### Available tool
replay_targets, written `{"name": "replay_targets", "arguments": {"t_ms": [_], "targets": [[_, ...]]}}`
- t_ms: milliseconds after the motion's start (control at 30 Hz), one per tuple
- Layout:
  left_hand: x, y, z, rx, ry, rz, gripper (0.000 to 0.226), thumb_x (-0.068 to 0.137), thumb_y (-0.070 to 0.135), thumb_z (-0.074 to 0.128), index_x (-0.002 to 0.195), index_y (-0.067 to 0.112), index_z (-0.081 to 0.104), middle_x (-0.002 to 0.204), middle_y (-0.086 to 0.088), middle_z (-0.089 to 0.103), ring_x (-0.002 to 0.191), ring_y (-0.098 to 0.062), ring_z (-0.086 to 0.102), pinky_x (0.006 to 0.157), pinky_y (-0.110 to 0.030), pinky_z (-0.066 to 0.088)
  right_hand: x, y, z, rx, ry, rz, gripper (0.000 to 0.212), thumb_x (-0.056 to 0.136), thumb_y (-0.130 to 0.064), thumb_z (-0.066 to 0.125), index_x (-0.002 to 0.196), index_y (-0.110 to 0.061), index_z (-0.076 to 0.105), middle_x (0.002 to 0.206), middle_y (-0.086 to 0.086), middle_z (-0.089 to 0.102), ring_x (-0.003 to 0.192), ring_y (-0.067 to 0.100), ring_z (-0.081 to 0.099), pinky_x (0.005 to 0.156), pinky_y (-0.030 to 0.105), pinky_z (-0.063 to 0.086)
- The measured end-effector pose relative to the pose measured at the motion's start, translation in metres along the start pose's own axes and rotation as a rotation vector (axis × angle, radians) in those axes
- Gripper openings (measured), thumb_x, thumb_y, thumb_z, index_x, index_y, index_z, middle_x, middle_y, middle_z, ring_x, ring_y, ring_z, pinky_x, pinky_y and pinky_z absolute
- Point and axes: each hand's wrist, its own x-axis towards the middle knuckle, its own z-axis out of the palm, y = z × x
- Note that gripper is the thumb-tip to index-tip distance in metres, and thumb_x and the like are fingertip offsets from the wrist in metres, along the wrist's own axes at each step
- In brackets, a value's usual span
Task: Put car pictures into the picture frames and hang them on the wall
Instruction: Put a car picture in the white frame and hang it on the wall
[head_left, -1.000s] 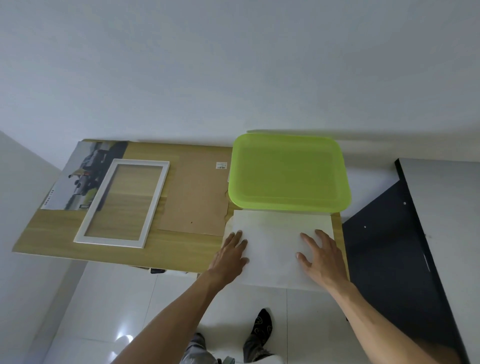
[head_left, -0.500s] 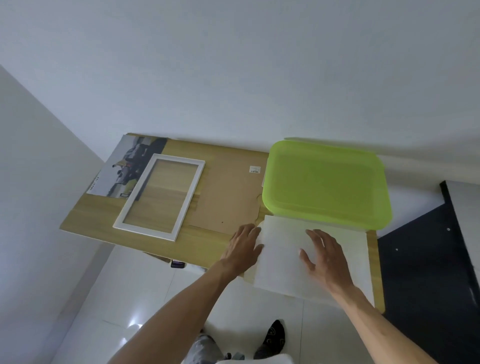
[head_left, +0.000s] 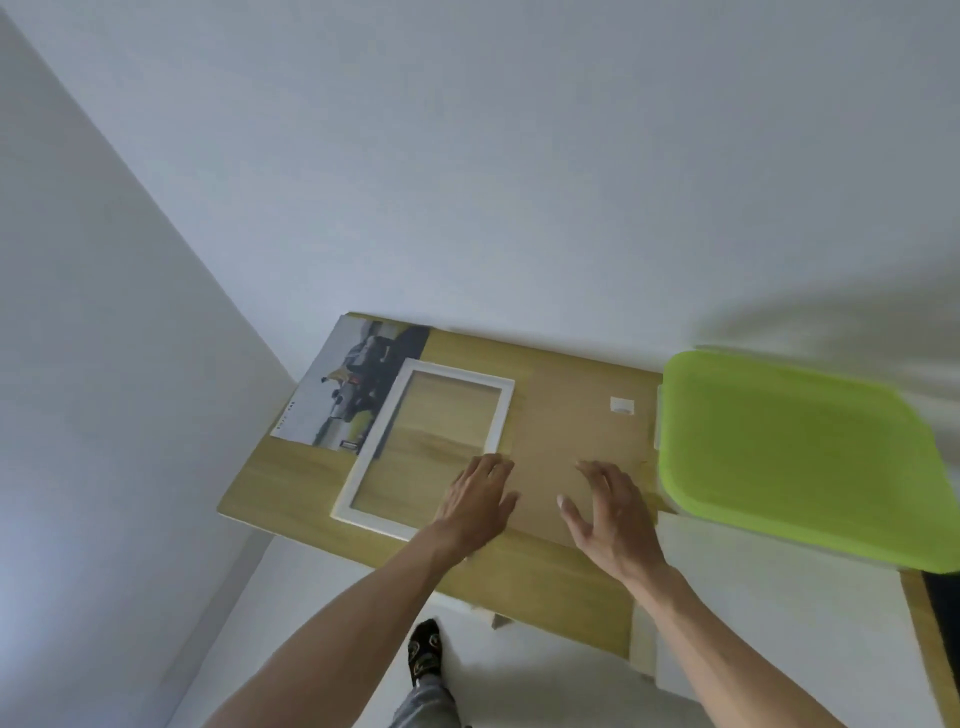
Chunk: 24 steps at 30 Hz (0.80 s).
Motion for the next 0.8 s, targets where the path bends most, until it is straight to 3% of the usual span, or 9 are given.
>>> {"name": "replay_targets", "arguments": {"t_ms": [133,333,567,667,800], "targets": [[0.011,-0.07,-0.033,-0.003,0.035,-0.044,0.046,0.098,0.034,0.05,0.14,0.015,0.045,0.143,-0.002,0.046,0.133,-0.021,0.039,0.101,-0.036,0.042,0.04,-0.055,0.032,-0.04,-0.046,-0.051,0.05,0.093,-0.049,0.048,0.126,-0.013,0.057,0.12,0.008,0.06,0.104,0.025,0.062,0.088,0.038,0.055],[0.012,-0.167,-0.072,0.008,0.017,-0.135,0.044,0.097,0.032,0.052,0.137,0.015,0.046,0.139,-0.005,0.048,0.129,-0.025,0.043,0.1,-0.037,0.042,0.096,-0.132,0.083,-0.014,-0.084,-0.014,0.05,0.092,-0.043,0.061,0.133,-0.014,0.053,0.128,0.009,0.056,0.115,0.027,0.057,0.095,0.038,0.051],[0.003,-0.25,-0.095,-0.024,0.039,-0.355,0.047,0.097,0.034,0.053,0.139,0.016,0.044,0.144,-0.005,0.045,0.131,-0.025,0.041,0.103,-0.038,0.042,0.144,-0.217,0.14,-0.053,-0.211,-0.13,0.051,0.09,-0.04,0.062,0.134,-0.014,0.053,0.137,0.012,0.054,0.122,0.029,0.056,0.101,0.042,0.05],[0.003,-0.276,-0.101,-0.022,0.057,-0.463,0.05,0.098,0.035,0.052,0.142,0.014,0.041,0.151,-0.008,0.036,0.139,-0.025,0.032,0.105,-0.039,0.04,0.159,-0.238,0.162,-0.07,-0.318,-0.149,0.06,0.095,-0.044,0.054,0.146,-0.013,0.043,0.156,0.01,0.037,0.142,0.027,0.039,0.116,0.04,0.033],[0.007,-0.301,-0.105,-0.051,0.033,-0.569,0.059,0.096,0.041,0.053,0.144,0.011,0.034,0.154,-0.009,0.029,0.142,-0.028,0.026,0.109,-0.043,0.035,0.172,-0.25,0.187,-0.182,-0.484,-0.201,0.071,0.099,-0.047,0.046,0.157,-0.015,0.022,0.166,0.01,0.01,0.152,0.028,0.017,0.122,0.041,0.012]]}}
